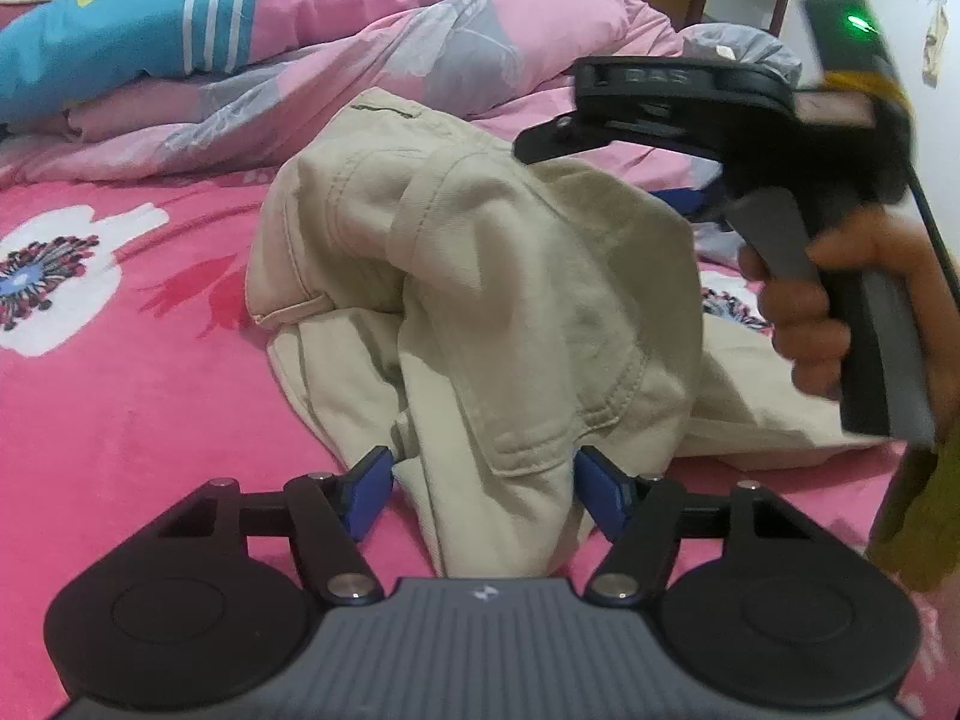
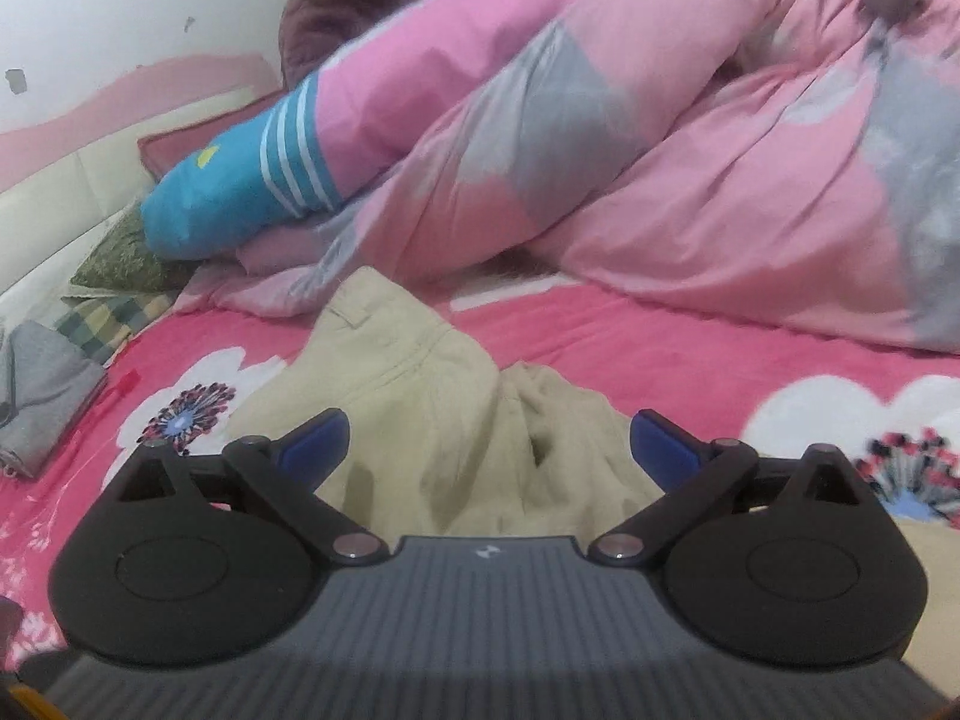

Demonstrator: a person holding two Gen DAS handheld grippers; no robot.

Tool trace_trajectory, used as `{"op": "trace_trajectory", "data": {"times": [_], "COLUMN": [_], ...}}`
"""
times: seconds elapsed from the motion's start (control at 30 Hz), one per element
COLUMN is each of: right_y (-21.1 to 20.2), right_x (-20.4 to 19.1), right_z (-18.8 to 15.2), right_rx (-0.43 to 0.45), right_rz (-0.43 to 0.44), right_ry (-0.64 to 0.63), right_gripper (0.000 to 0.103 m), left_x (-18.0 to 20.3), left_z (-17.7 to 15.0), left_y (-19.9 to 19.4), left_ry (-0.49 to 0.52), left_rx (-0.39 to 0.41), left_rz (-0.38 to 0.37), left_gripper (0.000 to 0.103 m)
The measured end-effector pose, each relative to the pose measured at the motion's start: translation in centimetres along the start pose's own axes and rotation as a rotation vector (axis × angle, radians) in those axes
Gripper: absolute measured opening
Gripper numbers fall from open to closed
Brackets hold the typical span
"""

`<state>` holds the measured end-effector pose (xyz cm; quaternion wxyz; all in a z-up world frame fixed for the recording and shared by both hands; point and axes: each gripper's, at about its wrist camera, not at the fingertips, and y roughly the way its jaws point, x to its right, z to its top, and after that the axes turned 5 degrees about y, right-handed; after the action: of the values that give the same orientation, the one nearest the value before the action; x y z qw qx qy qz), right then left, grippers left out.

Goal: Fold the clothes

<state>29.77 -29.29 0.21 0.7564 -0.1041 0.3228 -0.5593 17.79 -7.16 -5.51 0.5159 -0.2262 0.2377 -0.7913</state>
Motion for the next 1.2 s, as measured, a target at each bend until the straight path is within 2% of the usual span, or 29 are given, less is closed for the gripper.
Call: {"op": "trace_trajectory", "data": {"times": [0.03,0.1,0.13,0.2,0.23,0.27,0.37,0.43,0.53,0.6,0.63,0.87,1.03,1.2], "right_y": [0.8,1.7,1.8,1.3,0.9,0.6,-1.1,-2.9,-5.2,-6.5,-7.1,-10.5,-12.3,-13.4], "right_x": [0.4,0.8,0.8,0.1,-0.2,-0.5,-1.5,-2.7,-4.6,-5.2,-5.3,-6.3,-7.3,-8.4], "right_z": [0.4,0.5,0.4,-0.1,-0.4,-0.7,-1.3,-2.0,-2.9,-3.7,-4.1,-7.8,-10.6,-12.7], "right_rx": [-0.036,-0.095,-0.113,-0.122,-0.125,-0.128,-0.135,-0.130,-0.122,-0.121,-0.120,-0.116,-0.139,-0.128], "right_rz": [0.013,0.041,0.049,0.050,0.049,0.049,0.080,0.108,0.099,0.104,0.106,0.134,0.199,0.110], "right_ry": [0.026,0.065,0.074,0.059,0.049,0.039,0.041,0.019,-0.036,-0.038,-0.030,0.008,0.020,-0.042], "right_gripper": [0.090,0.064,0.059,0.038,0.031,0.018,0.003,0.002,0.002,0.002,0.002,0.001,0.000,0.000], "left_x": [0.1,0.2,0.2,0.3,0.5,0.7,1.2,1.4,1.7,1.9,1.9,0.0,-1.4,-1.2], "left_z": [0.0,0.1,0.1,0.2,0.2,0.2,0.0,-0.3,-0.8,-1.4,-1.7,-3.5,-3.8,-3.8], "left_y": [0.1,0.2,0.1,-0.1,-0.2,-0.4,-1.1,-1.7,-2.5,-3.3,-3.7,-7.1,-9.4,-10.5], "left_ry": [0.003,-0.005,-0.008,-0.007,-0.003,0.001,0.003,-0.005,-0.019,-0.020,-0.020,-0.051,-0.085,-0.063], "left_rx": [0.000,-0.001,-0.003,-0.006,-0.006,-0.006,-0.001,-0.001,-0.010,-0.017,-0.021,-0.016,0.013,0.036], "left_rz": [0.005,-0.008,-0.013,-0.013,-0.012,-0.012,-0.018,-0.025,-0.037,-0.041,-0.042,-0.017,-0.009,0.025], "left_gripper": [0.060,0.052,0.047,0.041,0.038,0.037,0.032,0.028,0.020,0.013,0.012,0.012,0.012,0.023]}}
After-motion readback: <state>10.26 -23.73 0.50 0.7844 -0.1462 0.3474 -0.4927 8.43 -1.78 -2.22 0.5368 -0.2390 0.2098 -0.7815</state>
